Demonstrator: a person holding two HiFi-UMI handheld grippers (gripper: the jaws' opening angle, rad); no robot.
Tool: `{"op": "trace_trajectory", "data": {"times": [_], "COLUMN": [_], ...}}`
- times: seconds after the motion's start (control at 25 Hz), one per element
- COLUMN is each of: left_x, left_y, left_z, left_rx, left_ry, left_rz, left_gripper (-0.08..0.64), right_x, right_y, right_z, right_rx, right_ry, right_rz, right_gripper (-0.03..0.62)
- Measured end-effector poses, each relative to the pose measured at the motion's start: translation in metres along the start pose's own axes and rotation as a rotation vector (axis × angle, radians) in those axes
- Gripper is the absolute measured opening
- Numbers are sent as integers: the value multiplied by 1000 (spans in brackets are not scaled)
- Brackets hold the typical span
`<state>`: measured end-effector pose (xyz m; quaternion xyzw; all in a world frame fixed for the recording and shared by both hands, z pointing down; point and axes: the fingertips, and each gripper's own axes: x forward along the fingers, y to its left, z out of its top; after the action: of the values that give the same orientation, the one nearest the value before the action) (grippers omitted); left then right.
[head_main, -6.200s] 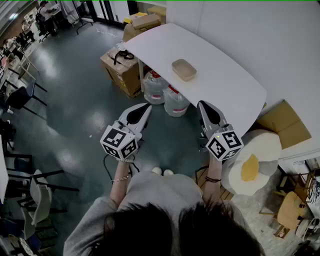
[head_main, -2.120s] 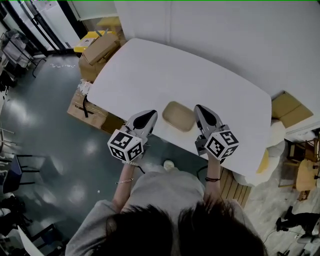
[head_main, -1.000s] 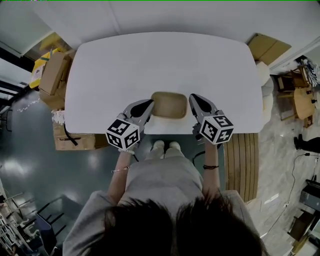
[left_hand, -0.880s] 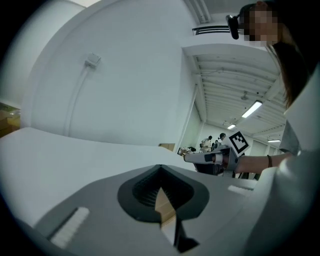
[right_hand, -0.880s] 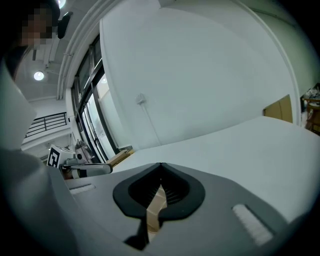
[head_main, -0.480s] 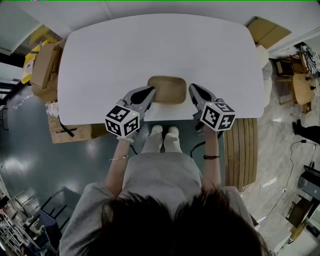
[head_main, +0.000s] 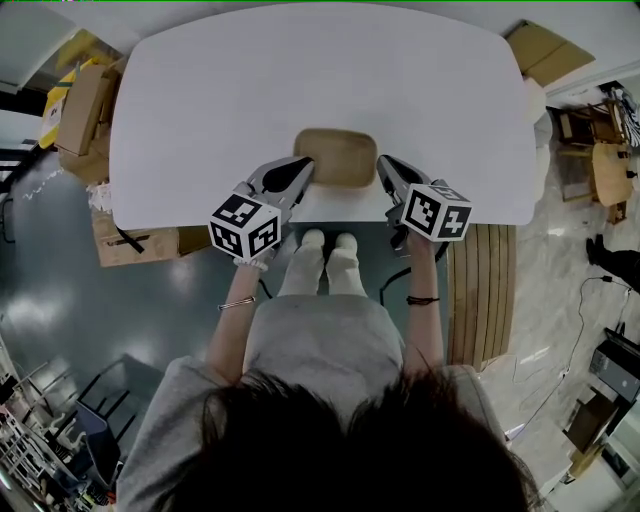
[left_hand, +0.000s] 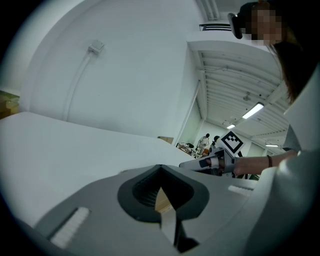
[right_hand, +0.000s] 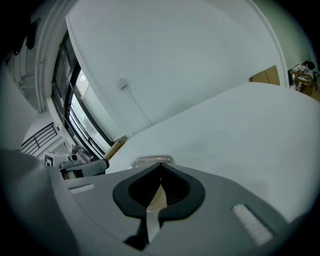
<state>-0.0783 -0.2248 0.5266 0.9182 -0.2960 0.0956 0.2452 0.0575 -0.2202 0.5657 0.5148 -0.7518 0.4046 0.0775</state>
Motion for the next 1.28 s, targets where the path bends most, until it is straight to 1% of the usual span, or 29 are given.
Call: {"op": "trace_trajectory", "data": {"times": [0.12,0.32,0.48,0.68,1.04,1.28], "left_x": [1,1,1,3,5,4], "left_y": [-1,2,5,8,10,10], "left_z": [-1,-5,-9,-9,-12,-12], "left_rx": [-5,-14,-21,-29,-39,-42], "left_ry": [1,6,12,16,18,17], "left_rz": [5,11,18,19,24,25], "left_gripper": [-5,-5,-5,-5,-5,-5], "right_x": [2,11,17,21,26,25], "right_y": [-2,-9,-12,-17,-20,-22], "right_z": [-1,-6,-9,-10,-14,-14], "right_rx": [-24,-10,5,13,32,52], "right_ry": [16,39,48,56,64,63], "right_rz": [-15,-43,-58,-89,-105,-133], "right_gripper": [27,67,81,80,77,69]}}
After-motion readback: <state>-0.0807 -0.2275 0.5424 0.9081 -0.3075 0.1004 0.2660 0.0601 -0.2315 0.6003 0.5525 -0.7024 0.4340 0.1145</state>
